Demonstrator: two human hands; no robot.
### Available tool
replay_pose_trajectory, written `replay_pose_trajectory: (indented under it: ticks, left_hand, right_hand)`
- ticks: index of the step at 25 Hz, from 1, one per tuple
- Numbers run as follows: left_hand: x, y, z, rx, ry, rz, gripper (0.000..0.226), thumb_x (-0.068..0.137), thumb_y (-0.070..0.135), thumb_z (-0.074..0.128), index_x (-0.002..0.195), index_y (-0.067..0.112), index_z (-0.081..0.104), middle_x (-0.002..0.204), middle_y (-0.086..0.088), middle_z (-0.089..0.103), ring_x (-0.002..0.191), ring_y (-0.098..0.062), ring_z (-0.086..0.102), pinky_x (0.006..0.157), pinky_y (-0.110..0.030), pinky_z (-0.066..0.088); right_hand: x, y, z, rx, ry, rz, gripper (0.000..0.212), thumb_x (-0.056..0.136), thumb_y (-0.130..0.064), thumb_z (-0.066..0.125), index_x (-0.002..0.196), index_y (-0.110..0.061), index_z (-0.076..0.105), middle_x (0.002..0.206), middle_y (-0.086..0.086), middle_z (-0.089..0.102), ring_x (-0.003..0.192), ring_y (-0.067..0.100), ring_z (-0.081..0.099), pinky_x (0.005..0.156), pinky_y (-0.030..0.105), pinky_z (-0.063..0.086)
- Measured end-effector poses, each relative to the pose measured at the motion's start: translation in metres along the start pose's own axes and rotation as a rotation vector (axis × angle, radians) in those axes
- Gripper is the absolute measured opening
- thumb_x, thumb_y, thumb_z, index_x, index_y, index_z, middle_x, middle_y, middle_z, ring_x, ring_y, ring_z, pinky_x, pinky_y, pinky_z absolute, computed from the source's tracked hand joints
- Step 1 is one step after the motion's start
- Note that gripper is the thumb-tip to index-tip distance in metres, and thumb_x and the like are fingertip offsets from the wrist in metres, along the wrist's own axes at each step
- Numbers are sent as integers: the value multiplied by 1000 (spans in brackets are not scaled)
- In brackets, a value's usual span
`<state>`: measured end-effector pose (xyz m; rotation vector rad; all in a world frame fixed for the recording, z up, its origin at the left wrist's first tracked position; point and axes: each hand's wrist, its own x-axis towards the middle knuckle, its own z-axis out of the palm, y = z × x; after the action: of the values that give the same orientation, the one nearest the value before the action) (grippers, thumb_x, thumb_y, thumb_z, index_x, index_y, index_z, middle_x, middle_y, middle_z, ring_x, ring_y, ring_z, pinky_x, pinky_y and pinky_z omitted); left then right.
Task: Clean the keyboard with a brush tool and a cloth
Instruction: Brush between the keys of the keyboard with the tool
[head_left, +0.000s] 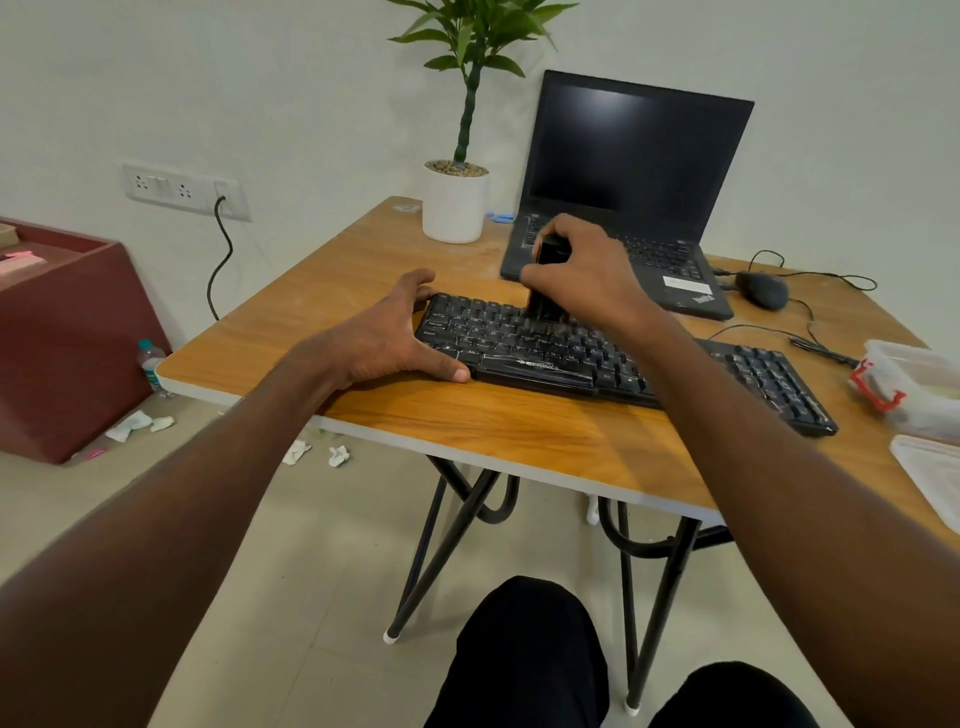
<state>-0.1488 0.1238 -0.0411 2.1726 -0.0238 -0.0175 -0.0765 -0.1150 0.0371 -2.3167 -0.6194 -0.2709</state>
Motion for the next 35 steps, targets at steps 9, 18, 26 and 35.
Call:
replay_pose_trajectory:
  ticks: [9, 18, 26, 35]
  left_hand:
    - [-2, 4, 1, -10, -7, -4, 146, 53, 49, 102, 166, 32, 12, 169, 0, 29, 138, -12, 33, 112, -31, 32]
    - [-1, 2, 0, -8, -2, -1, 149, 44, 59, 99, 165, 34, 14, 168, 1, 30, 140, -12, 34, 114, -32, 33]
    - [-2, 2, 0, -13, -5, -1, 148, 47, 57, 100, 165, 33, 14, 169, 0, 30, 144, -15, 34, 115, -32, 33]
    - [-3, 4, 1, -4, 0, -3, 146, 48, 54, 99, 165, 31, 14, 168, 0, 30, 140, -12, 34, 116, -32, 32]
  right_hand:
    - [-11, 15, -5, -187, 57, 45, 31, 84, -18, 76, 110, -17, 59, 105, 5, 61, 91, 21, 63, 74, 33, 58]
    - [-6, 17, -10, -262, 71, 63, 38, 84, -24, 77, 116, -20, 58, 111, 5, 61, 97, 21, 61, 80, 34, 54]
    - [-8, -1, -8, 77, -83, 26, 31, 89, -21, 75, 117, -15, 62, 110, 1, 64, 101, 17, 63, 90, 40, 60]
    - [-14, 31, -35, -236, 99, 96, 35, 85, -28, 77, 112, -19, 57, 100, 0, 61, 94, 19, 62, 68, 26, 49]
